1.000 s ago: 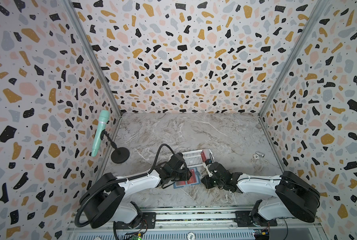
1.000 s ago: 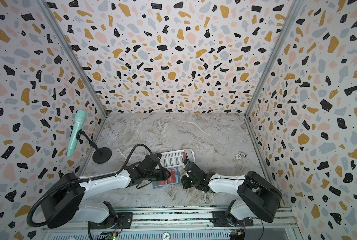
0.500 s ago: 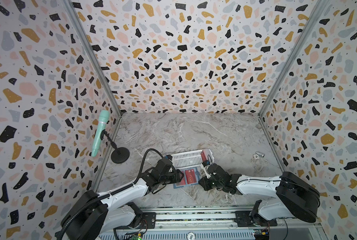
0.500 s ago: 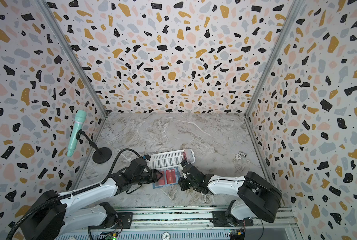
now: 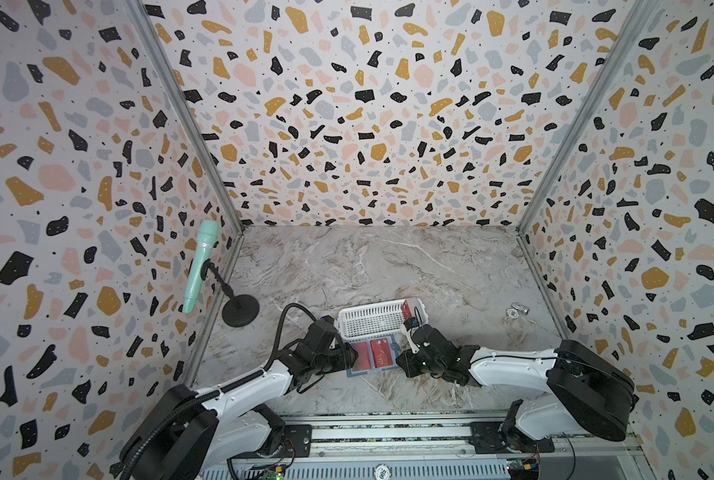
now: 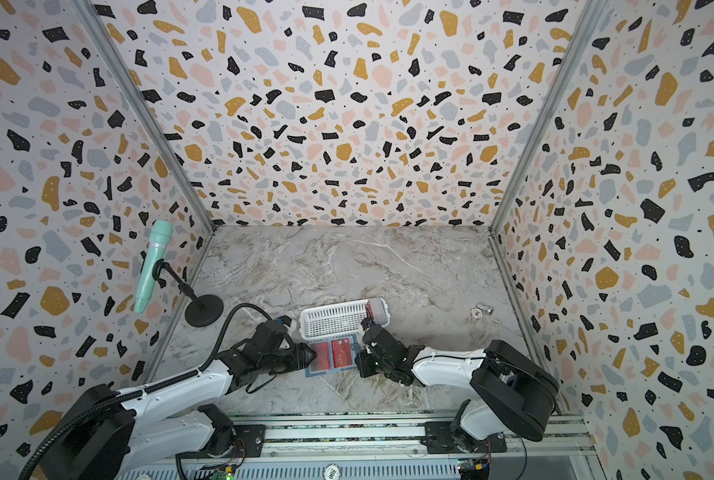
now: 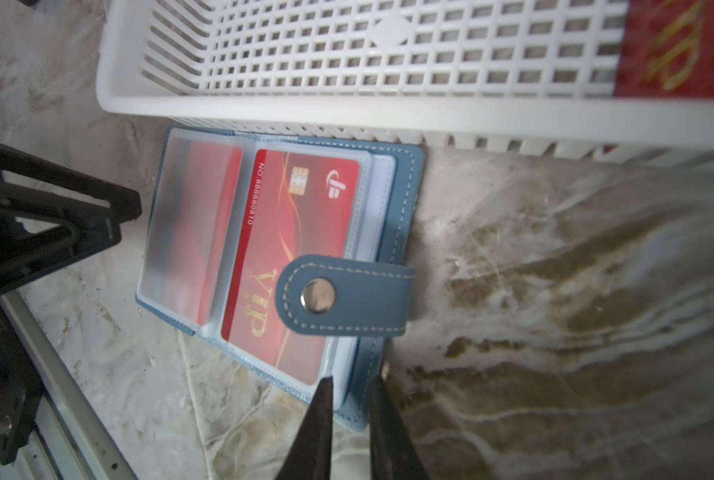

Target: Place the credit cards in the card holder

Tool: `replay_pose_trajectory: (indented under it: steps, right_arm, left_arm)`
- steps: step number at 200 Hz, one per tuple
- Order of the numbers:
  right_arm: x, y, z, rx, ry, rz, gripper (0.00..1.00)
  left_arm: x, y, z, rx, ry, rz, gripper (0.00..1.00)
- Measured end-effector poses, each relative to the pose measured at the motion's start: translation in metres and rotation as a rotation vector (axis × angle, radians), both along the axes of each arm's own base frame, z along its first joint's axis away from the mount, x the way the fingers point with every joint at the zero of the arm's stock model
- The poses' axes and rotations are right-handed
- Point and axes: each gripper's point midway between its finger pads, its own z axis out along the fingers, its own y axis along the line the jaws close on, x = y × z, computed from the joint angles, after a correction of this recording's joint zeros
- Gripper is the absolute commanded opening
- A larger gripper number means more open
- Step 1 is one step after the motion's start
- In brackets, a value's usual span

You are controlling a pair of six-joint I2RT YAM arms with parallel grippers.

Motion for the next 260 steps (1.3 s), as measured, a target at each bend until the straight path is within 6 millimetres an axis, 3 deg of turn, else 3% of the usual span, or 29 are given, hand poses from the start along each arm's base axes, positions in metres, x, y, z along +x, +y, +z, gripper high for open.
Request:
replay_pose_trajectory:
  steps: [147, 214, 260]
  right_arm:
    - [0.002, -0.002, -0.007, -0.026, 0.003, -0.015, 0.19]
    - [0.004, -0.007, -0.008, -0.038, -0.003, -0.038, 0.18]
    - [0.001, -0.01, -0.008, -0.03, 0.0, -0.042, 0.18]
  left_arm:
    - [-0.002, -0.013, -0.001, -0.058, 0.018, -0.063, 0.55]
    - [0.002, -0.031, 0.022, -0.121, -0.051, -0.113, 0.51]
    - [0.0, -0.061, 0.042, -0.202, -0.113, -0.183, 0.49]
